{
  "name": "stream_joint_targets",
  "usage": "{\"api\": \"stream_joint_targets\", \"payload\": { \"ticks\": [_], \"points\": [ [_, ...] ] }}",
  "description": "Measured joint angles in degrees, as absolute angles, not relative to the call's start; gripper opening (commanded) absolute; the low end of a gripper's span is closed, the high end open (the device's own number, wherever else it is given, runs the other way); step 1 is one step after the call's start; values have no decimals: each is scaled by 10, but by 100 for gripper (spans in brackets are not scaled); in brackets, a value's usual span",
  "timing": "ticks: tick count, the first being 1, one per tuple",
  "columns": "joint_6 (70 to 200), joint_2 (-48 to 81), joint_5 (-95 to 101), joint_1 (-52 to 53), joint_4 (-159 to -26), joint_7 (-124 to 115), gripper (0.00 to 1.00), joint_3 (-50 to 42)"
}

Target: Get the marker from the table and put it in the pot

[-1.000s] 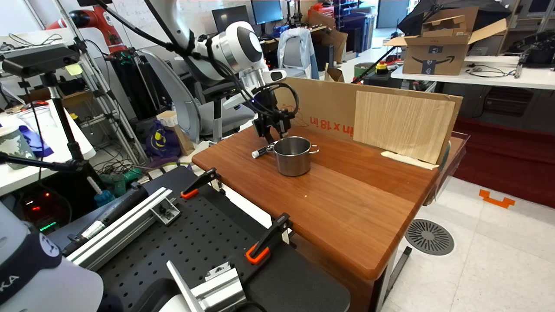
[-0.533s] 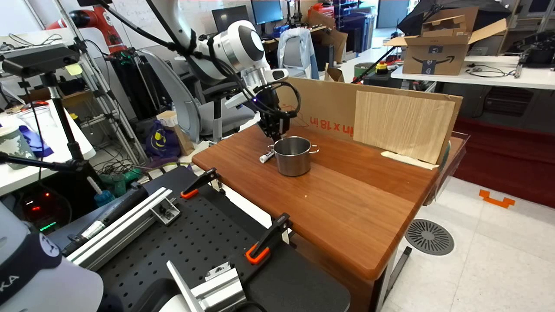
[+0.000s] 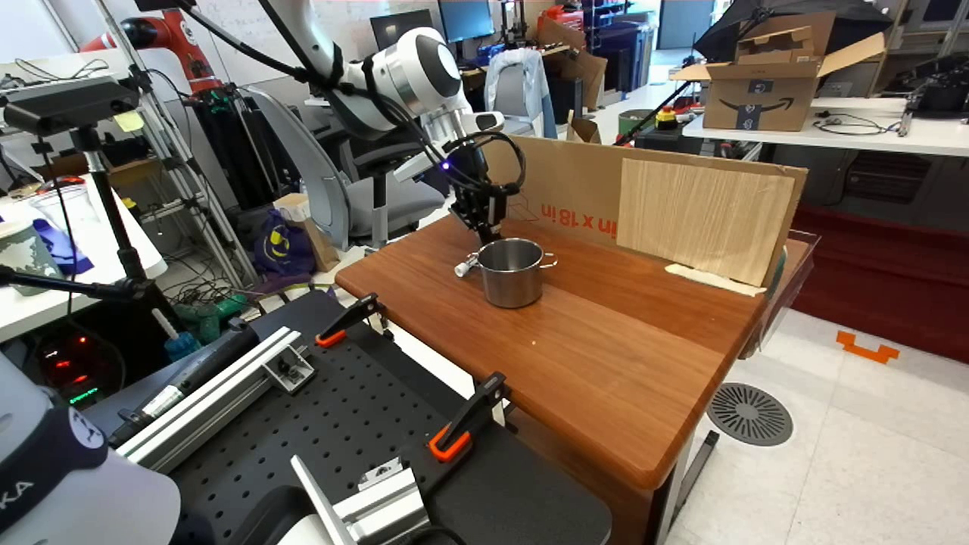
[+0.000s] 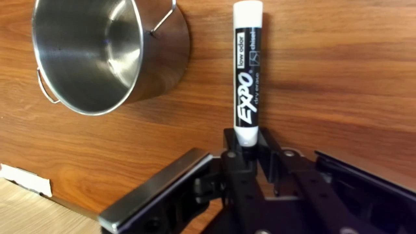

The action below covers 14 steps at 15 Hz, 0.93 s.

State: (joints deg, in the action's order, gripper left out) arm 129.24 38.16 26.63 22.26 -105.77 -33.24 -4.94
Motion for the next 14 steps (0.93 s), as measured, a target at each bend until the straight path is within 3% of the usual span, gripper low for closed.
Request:
{"api": "stream_joint_targets", "payload": {
  "ticks": [14],
  "points": [
    [1332, 249, 285, 227, -1112, -449, 5, -49]
  ]
}}
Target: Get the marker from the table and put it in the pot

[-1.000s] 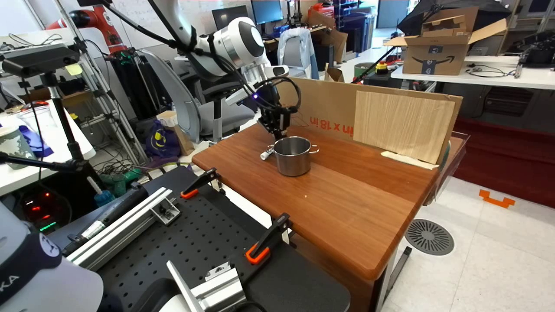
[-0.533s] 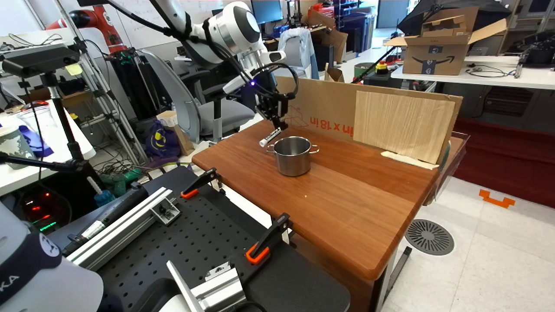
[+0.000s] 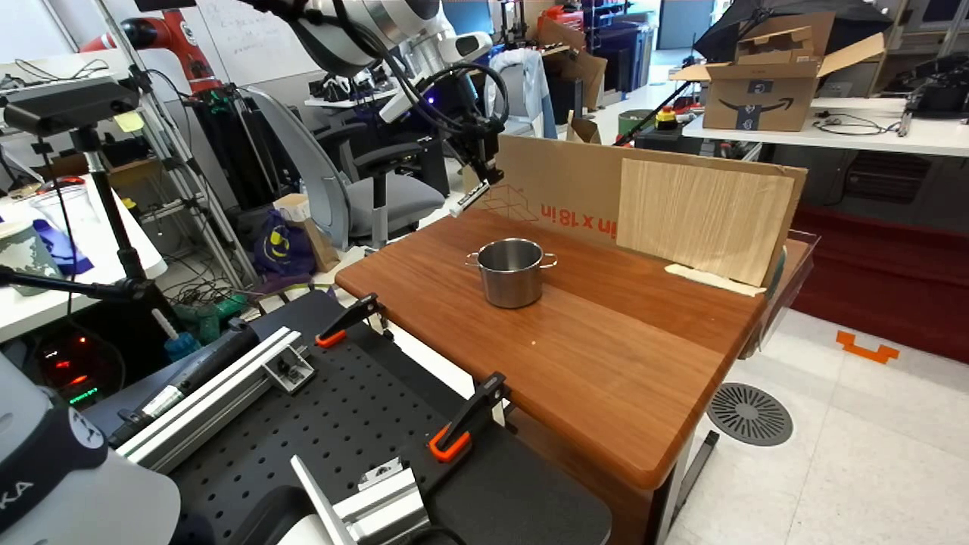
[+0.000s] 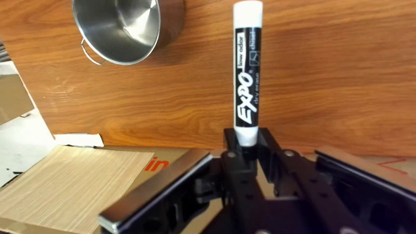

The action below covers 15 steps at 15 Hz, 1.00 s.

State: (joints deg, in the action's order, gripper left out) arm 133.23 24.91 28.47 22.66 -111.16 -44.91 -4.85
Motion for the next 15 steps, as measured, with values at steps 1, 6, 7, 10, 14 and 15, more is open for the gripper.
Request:
{"api": "stream_joint_targets", "payload": {
  "ticks": [1, 6, 7, 10, 14, 15],
  "points": [
    [1344, 235, 298, 226, -1125, -474, 5, -51],
    [1385, 167, 418, 222, -1196, -638, 5, -63],
    [1386, 155, 453, 219, -1209, -677, 5, -63],
    [1386, 128, 550, 204, -1245, -788, 5, -58],
    [1385, 113, 633, 173, -1278, -898, 5, -38],
    [1385, 113, 648, 166, -1284, -918, 5, -33]
  ]
}}
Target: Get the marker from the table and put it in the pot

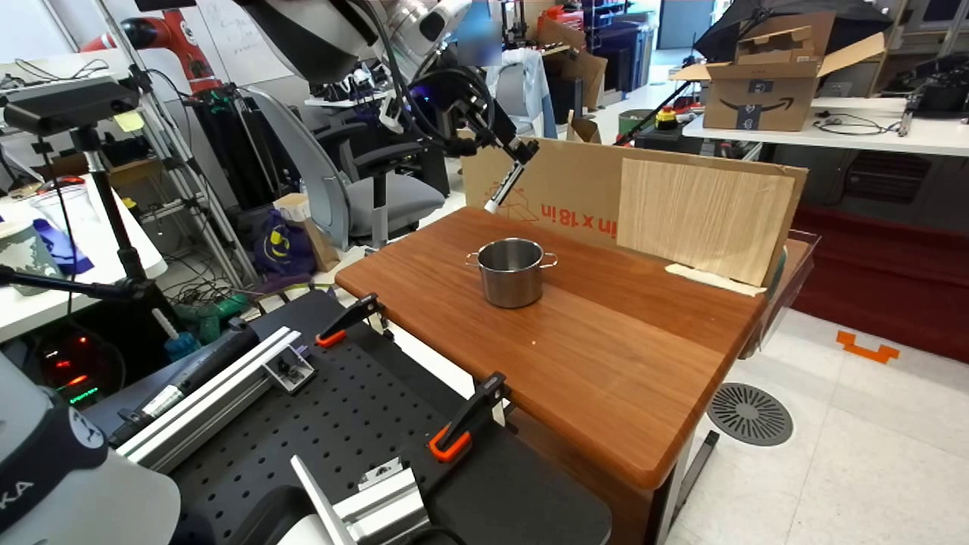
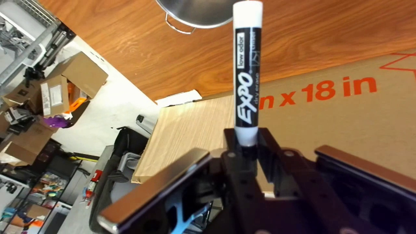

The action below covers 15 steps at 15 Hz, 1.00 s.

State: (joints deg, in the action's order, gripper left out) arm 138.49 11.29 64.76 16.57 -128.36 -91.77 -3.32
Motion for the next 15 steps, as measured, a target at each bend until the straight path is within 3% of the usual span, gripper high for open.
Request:
{"api": "stream_joint_targets", "payload": {
  "ticks": [15],
  "points": [
    [1382, 132, 706, 106, -1324, -1005, 5, 3]
  ]
}}
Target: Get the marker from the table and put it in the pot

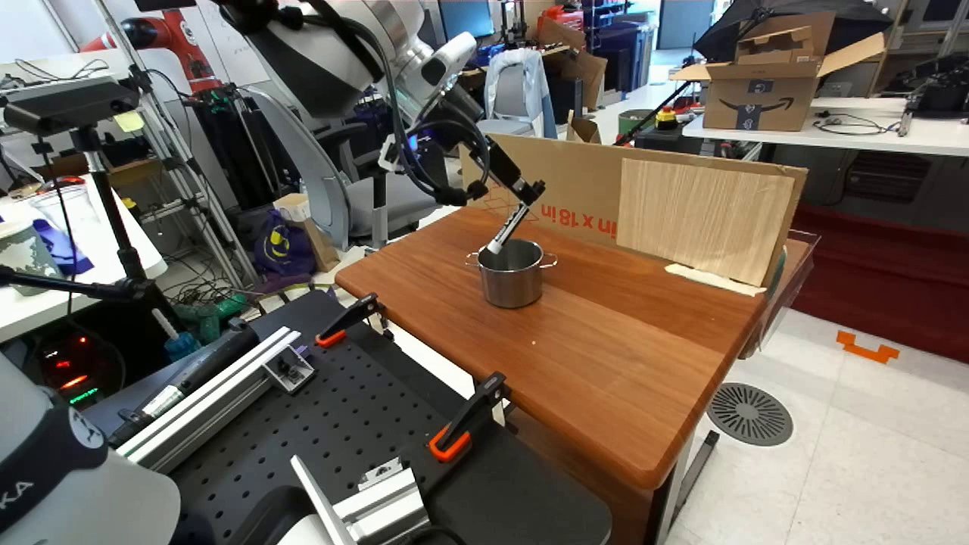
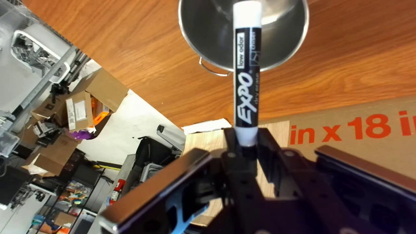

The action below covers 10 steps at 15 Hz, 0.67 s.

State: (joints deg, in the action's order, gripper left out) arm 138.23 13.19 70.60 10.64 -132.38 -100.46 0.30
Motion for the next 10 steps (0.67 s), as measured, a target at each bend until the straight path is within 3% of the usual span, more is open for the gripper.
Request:
{"api": "stream_joint_targets", "payload": {
  "ticks": [10],
  "points": [
    [1374, 198, 705, 102, -1284, -1005, 5, 4]
  ]
}}
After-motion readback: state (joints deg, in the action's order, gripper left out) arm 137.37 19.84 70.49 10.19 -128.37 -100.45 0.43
